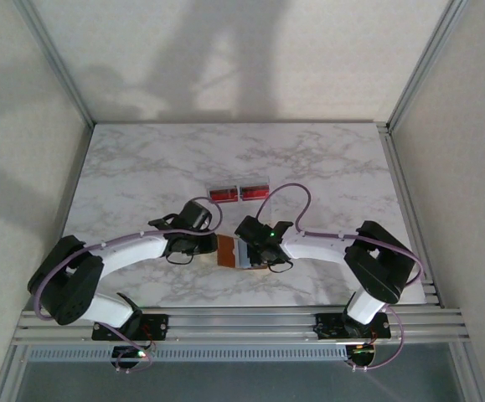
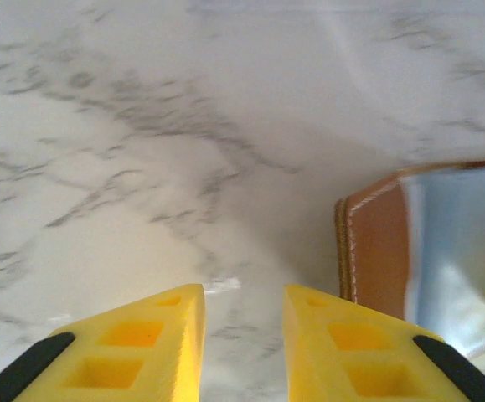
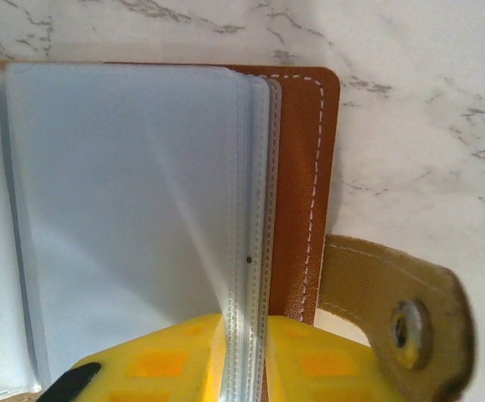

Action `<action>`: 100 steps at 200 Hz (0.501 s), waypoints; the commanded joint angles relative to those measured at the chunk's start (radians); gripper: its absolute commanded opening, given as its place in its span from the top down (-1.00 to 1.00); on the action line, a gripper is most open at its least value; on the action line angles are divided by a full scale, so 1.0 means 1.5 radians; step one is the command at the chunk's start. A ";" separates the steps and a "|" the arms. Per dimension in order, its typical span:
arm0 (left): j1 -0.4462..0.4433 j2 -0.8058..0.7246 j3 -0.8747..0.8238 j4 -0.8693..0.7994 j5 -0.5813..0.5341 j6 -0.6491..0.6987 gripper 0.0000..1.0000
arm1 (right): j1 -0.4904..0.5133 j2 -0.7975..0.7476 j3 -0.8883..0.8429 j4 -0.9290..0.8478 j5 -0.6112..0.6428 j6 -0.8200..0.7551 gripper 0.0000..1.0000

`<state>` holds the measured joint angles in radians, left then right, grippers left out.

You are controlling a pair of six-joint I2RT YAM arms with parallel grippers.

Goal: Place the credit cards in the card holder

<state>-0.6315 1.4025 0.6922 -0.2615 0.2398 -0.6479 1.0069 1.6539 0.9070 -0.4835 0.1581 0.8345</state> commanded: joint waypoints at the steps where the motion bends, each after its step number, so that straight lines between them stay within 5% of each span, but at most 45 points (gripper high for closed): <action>1: -0.005 -0.068 0.011 0.047 0.109 -0.031 0.40 | 0.006 0.039 -0.022 -0.010 0.011 0.016 0.62; 58: -0.016 -0.122 -0.009 0.236 0.246 -0.158 0.71 | 0.006 0.014 -0.055 0.022 0.019 0.034 0.64; 100: -0.022 -0.017 -0.008 0.212 0.197 -0.109 0.80 | 0.005 -0.002 -0.082 0.058 -0.002 0.051 0.72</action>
<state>-0.6586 1.3052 0.6922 0.0532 0.5613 -0.8383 1.0088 1.6131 0.8490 -0.4179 0.1684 0.8822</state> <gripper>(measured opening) 0.106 0.142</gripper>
